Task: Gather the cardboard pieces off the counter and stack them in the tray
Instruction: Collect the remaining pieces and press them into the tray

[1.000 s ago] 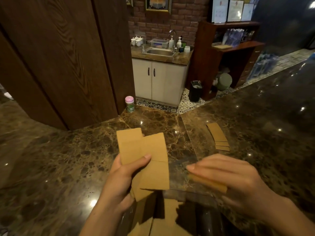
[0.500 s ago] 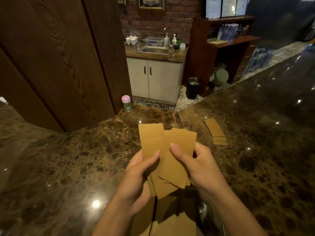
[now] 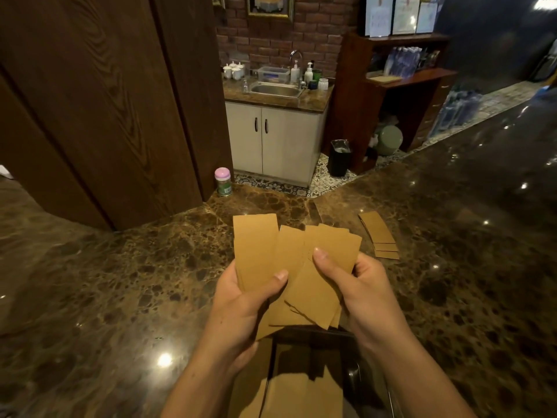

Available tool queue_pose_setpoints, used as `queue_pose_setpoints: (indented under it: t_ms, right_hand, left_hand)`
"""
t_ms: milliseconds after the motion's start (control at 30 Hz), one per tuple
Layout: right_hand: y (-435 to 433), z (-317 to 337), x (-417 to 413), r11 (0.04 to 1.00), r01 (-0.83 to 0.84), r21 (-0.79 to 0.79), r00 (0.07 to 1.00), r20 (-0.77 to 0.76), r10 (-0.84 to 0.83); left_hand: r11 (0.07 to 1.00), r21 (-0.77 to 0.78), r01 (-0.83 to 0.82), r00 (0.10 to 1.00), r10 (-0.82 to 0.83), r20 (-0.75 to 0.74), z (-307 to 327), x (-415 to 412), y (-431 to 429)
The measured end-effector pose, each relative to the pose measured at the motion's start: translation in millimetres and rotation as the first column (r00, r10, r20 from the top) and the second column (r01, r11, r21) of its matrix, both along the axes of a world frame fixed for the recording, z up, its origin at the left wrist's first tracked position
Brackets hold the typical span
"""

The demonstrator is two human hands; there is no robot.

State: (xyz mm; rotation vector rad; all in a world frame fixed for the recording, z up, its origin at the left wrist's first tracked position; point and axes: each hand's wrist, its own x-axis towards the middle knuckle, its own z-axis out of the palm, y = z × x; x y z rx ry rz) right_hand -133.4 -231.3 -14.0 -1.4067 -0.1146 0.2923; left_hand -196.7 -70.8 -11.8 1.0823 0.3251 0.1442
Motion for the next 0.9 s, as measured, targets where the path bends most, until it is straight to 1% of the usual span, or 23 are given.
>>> queue_pose_setpoints:
  t_ms: [167,333,433,500,533,567,600,633,667,700,733,767,800,833,900]
  right_hand:
    - [-1,5,-2,0.995,-0.093,-0.032,0.995,-0.025,0.093]
    - [-3,6,-2,0.997,-0.081,-0.009,0.997,-0.012,0.081]
    - [-5,9,0,0.991,-0.128,0.044,0.992,-0.008,0.129]
    - [-7,10,0,0.993,-0.113,0.038,0.992,0.068,0.11]
    - [-9,12,0,0.997,-0.076,0.015,0.985,0.158,0.073]
    - [-10,14,1,0.999,-0.025,-0.025,0.957,0.289,0.031]
    - [-14,17,2,0.997,0.015,-0.07,0.892,0.451,0.018]
    - [-18,19,4,0.991,0.033,-0.128,0.779,0.625,0.055]
    - [-23,19,8,0.976,0.043,-0.213,0.61,0.78,0.143]
    - [-29,19,11,0.941,0.057,-0.334,0.396,0.872,0.286]
    - [-33,19,14,0.881,0.101,-0.461,0.196,0.878,0.437]
    - [-36,19,15,0.807,0.165,-0.568,0.066,0.822,0.565]
    - [-40,18,16,0.73,0.218,-0.647,0.002,0.749,0.663]
    - [-42,19,15,0.664,0.256,-0.703,-0.023,0.682,0.731]
    - [-46,22,11,0.55,0.287,-0.784,-0.03,0.567,0.823]
  left_hand:
    - [0.997,-0.058,-0.058,0.998,0.058,-0.003,-1,1,2]
    - [0.993,-0.002,-0.12,0.993,0.12,0.004,-1,1,1]
    - [0.993,0.031,-0.111,0.994,0.112,-0.019,-2,1,2]
    - [0.996,0.045,-0.078,0.995,0.08,-0.053,-3,1,2]
    - [0.997,0.049,-0.053,0.996,0.056,-0.075,-2,1,2]
    - [0.998,0.059,-0.026,0.994,0.032,-0.102,-3,0,2]
    - [0.998,0.061,-0.001,0.99,0.01,-0.138,-3,0,2]
    - [0.999,0.037,0.021,0.984,-0.014,-0.176,-4,0,4]
    - [0.999,-0.028,0.045,0.979,-0.049,-0.198,-4,0,4]
    - [0.991,-0.114,0.065,0.975,-0.087,-0.202,-5,0,6]
    - [0.977,-0.193,0.085,0.972,-0.124,-0.198,-3,-1,7]
    - [0.963,-0.248,0.104,0.97,-0.153,-0.188,-2,-2,10]
    - [0.952,-0.279,0.125,0.971,-0.175,-0.165,-1,-3,12]
    - [0.948,-0.283,0.148,0.974,-0.189,-0.124,-1,-4,13]
    - [0.969,-0.18,0.171,0.978,-0.189,-0.089,-5,-4,13]
